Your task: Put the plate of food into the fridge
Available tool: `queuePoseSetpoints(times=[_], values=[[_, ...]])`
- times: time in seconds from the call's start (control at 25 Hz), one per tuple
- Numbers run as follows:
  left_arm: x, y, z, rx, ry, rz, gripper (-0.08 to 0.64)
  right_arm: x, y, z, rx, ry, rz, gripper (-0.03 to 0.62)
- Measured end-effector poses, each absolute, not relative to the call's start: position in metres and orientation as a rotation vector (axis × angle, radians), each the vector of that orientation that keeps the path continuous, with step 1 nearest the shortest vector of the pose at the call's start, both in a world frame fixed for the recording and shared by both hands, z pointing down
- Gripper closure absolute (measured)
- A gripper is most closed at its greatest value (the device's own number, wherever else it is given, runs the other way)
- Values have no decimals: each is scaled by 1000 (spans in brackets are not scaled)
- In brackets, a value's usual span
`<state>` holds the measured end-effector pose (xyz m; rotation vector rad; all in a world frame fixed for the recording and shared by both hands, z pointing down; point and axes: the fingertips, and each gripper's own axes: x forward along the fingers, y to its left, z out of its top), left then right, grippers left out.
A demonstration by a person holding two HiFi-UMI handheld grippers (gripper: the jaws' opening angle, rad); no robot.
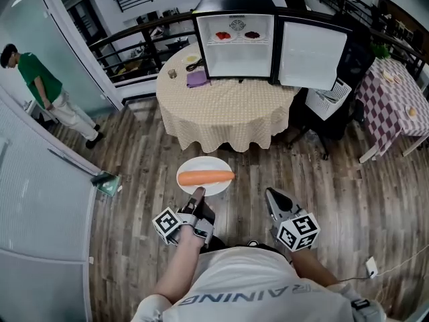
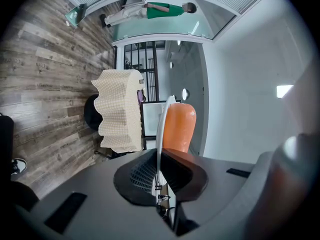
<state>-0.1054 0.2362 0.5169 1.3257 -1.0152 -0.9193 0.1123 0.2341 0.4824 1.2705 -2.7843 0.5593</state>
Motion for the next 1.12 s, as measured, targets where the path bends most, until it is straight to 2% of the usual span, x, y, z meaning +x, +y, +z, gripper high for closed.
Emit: queuePoseSetpoints(times=[0.6,1.12], values=[[-100,150,538,1295,-958,-865,537,120,160,501,1350,-2706,581,572],[-155,50,540,1346,-880,-788,537,41,72,493,1408,-2637,555,572]])
